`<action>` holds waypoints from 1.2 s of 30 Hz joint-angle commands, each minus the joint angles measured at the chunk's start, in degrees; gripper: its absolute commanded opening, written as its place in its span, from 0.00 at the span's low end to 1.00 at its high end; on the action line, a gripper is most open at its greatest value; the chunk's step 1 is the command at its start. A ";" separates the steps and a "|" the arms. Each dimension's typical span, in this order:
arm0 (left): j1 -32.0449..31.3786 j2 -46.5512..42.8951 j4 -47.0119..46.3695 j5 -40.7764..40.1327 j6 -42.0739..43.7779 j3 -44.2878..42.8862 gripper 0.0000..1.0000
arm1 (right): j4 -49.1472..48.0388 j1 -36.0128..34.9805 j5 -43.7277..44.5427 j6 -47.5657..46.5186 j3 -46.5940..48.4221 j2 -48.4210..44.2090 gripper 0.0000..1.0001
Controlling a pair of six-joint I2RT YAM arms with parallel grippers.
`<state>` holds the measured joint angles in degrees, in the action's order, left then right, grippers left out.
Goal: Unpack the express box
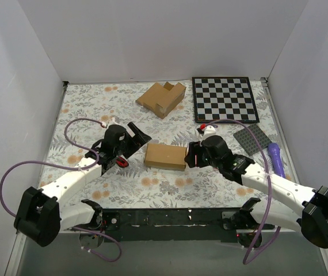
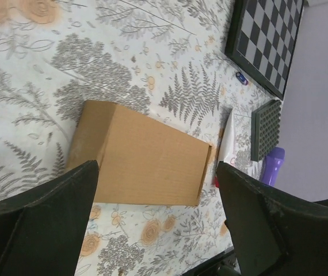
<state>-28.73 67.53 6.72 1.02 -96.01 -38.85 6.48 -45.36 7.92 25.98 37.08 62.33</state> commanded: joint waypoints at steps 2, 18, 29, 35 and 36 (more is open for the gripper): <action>-0.01 -7.32 7.68 -8.92 -2.96 5.27 0.76 | 1.88 0.19 5.79 1.09 -7.54 -4.83 0.52; 0.43 6.82 7.17 -8.93 -2.08 5.10 0.00 | -9.81 0.54 6.06 5.13 -8.78 6.66 0.01; 0.43 8.32 -1.00 -2.43 -0.76 7.47 0.00 | -17.82 0.63 0.78 7.60 -7.20 11.67 0.01; 0.43 8.60 -0.92 2.32 -0.06 8.79 0.00 | -18.43 0.54 -3.26 7.77 -6.05 15.55 0.01; 0.43 7.80 -1.01 2.50 0.03 9.31 0.00 | -18.96 0.54 -3.79 7.95 -6.32 15.37 0.01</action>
<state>-28.60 77.34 6.81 0.12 -96.92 -31.44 -9.08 -45.01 7.42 32.86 29.12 77.30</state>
